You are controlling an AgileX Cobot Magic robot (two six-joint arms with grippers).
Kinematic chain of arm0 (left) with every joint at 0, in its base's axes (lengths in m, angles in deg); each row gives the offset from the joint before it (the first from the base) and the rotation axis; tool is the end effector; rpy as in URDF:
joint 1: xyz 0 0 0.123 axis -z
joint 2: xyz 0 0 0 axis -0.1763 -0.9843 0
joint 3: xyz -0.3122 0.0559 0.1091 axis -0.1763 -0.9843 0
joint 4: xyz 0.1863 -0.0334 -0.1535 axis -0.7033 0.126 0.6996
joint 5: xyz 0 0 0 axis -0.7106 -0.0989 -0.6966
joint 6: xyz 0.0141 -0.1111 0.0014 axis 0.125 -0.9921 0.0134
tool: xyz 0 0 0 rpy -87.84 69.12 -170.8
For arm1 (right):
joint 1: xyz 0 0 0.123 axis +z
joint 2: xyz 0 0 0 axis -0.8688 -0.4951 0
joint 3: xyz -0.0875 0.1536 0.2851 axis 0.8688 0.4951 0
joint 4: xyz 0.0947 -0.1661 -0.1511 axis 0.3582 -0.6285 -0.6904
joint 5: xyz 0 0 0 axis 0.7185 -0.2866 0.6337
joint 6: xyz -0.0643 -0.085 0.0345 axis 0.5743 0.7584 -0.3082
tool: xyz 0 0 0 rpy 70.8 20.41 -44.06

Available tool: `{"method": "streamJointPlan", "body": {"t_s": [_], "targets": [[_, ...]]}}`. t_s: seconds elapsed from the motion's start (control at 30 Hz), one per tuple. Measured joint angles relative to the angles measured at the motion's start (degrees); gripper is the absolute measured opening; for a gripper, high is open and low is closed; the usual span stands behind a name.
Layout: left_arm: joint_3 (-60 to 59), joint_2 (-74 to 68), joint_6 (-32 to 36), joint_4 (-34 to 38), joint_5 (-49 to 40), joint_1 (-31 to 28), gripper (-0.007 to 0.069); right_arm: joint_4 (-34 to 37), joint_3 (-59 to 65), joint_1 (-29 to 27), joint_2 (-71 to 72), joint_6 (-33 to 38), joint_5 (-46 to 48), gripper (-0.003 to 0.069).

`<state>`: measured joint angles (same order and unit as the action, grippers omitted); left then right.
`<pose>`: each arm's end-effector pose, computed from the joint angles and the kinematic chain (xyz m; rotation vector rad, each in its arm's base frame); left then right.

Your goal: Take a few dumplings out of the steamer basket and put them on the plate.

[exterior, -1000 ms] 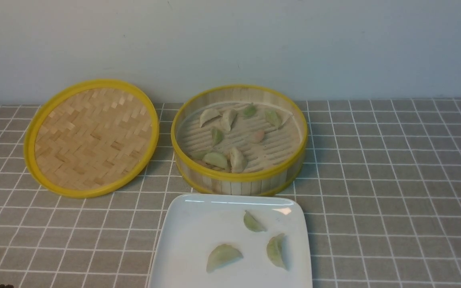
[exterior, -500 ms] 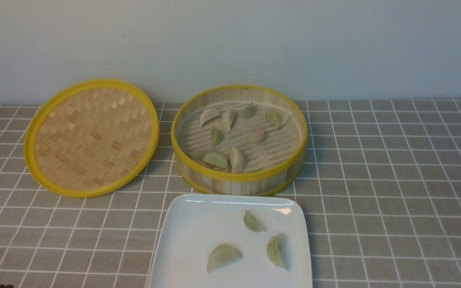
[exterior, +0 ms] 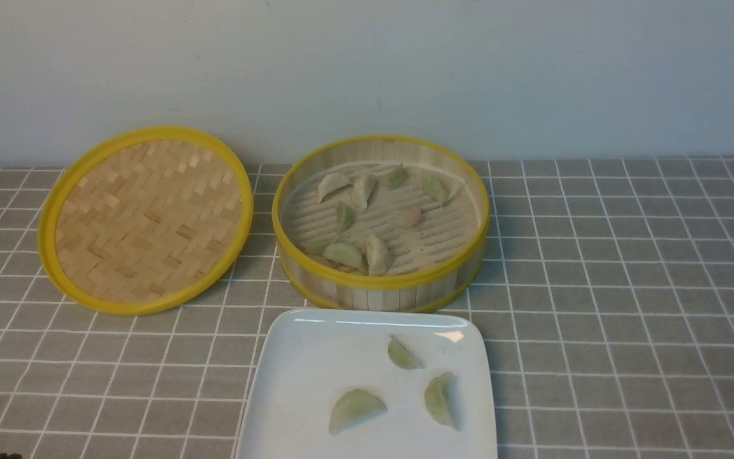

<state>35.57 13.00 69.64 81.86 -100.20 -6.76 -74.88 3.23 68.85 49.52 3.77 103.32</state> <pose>0.0131 -0.0043 0.1641 0.0806 1.8784 -0.0668 0.0193 -0.0047 0.1811 0.0684 1.8090 0.1660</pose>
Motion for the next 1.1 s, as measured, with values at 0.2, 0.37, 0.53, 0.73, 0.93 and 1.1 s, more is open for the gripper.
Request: {"method": "streamJointPlan", "body": {"t_s": [0.2, 0.37, 0.53, 0.73, 0.93, 1.1], "targets": [[0.0, 0.0, 0.0, 0.0, 0.0, 0.0, -0.0005, 0.4, 1.2, -4.9, 2.3, 0.1, 3.9, -0.0014], [0.0, 0.0, 0.0, 0.0, 0.0, 0.0, -0.0005, 0.4, 1.1, -5.1, 2.6, 1.3, 4.2, -0.0014], [0.0, 0.0, 0.0, 0.0, 0.0, 0.0, -0.0005, 0.4, 1.1, -5.1, 2.6, 1.8, 4.2, -0.0014], [0.0, 0.0, 0.0, 0.0, 0.0, 0.0, -0.0005, 0.4, 1.1, -5.1, 2.7, 1.8, 4.2, -0.0014], [0.0, 0.0, 0.0, 0.0, 0.0, 0.0, -0.0005, 0.4, 1.1, -5.1, 2.7, 1.8, 4.2, -0.0014], [0.0, 0.0, 0.0, 0.0, 0.0, 0.0, -0.0005, 0.4, 1.1, -5.1, 2.7, 1.8, 4.2, -0.0014]]}}
